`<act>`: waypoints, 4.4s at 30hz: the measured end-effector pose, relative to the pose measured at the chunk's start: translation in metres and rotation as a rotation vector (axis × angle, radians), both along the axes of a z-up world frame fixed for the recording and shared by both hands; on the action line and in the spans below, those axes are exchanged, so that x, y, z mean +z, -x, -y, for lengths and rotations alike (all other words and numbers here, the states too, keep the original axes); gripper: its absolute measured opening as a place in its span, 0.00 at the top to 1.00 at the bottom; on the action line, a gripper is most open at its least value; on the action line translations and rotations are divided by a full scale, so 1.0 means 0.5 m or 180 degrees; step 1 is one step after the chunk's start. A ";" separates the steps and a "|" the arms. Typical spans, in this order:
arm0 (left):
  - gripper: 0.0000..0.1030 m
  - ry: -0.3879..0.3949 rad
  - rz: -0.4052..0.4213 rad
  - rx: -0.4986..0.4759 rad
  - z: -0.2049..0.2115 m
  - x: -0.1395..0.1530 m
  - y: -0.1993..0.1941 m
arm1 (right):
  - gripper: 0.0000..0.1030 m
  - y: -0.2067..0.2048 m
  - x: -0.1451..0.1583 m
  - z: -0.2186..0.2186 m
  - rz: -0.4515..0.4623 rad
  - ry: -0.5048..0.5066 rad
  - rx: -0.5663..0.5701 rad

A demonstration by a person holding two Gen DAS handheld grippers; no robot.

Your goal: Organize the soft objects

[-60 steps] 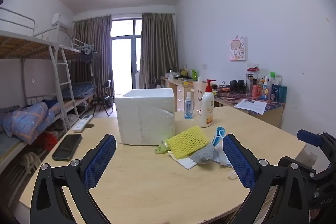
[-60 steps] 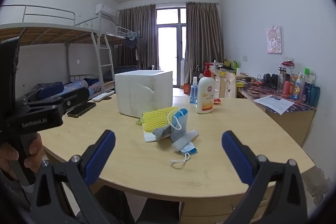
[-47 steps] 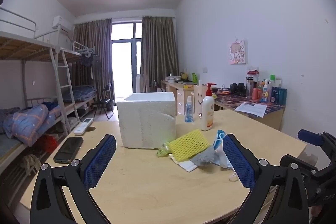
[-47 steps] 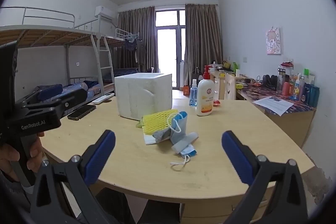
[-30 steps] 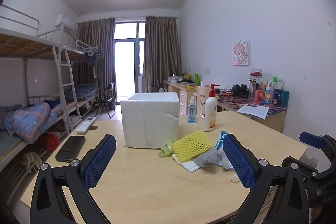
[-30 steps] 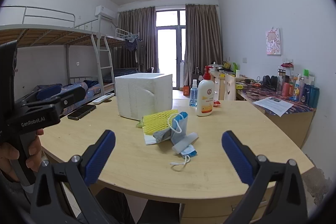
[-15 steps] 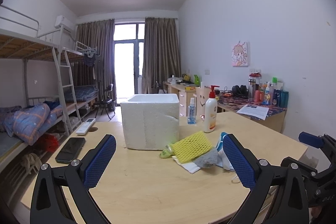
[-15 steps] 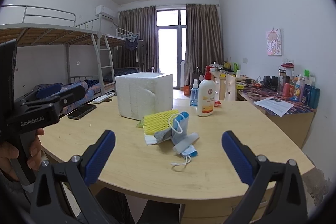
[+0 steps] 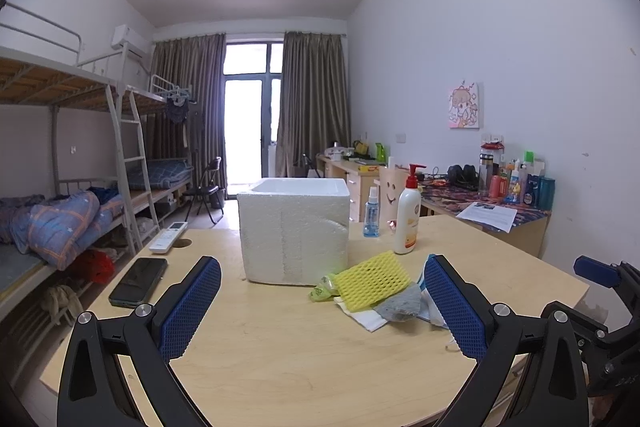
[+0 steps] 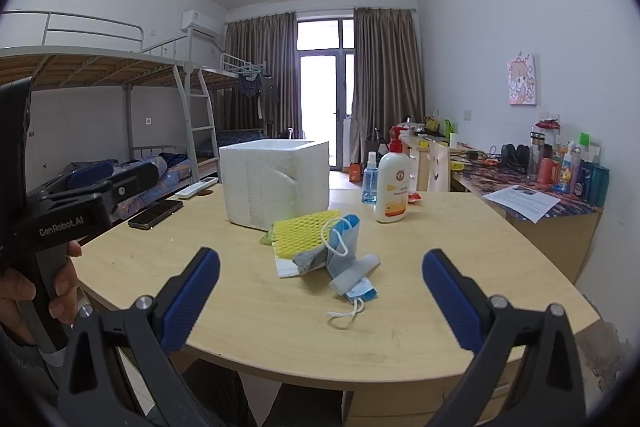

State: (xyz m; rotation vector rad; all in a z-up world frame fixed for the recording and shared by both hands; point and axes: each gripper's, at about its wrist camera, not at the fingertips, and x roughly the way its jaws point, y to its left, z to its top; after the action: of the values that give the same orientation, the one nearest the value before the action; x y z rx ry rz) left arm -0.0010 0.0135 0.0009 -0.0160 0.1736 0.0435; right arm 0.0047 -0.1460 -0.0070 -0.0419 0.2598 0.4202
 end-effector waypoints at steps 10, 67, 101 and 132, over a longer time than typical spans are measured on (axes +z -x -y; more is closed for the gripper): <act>0.01 0.0007 -0.0014 -0.0003 0.002 0.000 -0.001 | 0.01 -0.002 0.004 -0.001 0.0002 0.0006 0.0007; 0.01 -0.0168 -0.1276 -0.1016 0.017 -0.088 -0.390 | 0.08 -0.290 -0.055 -0.033 -0.0887 0.0113 0.0045; 0.88 -0.0591 -0.2061 -0.1515 0.061 -0.174 -0.482 | 0.17 -0.352 -0.100 -0.028 -0.1273 0.0140 0.0204; 0.91 -0.0512 -0.1596 -0.1720 0.064 -0.120 -0.433 | 0.91 -0.346 -0.060 -0.004 -0.1239 -0.0125 0.0103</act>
State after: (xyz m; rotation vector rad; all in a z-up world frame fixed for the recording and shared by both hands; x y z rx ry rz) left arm 0.2157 -0.0186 -0.0593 0.2040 0.6694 -0.4819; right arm 0.1779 -0.1442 -0.0371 0.0755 0.6346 0.4640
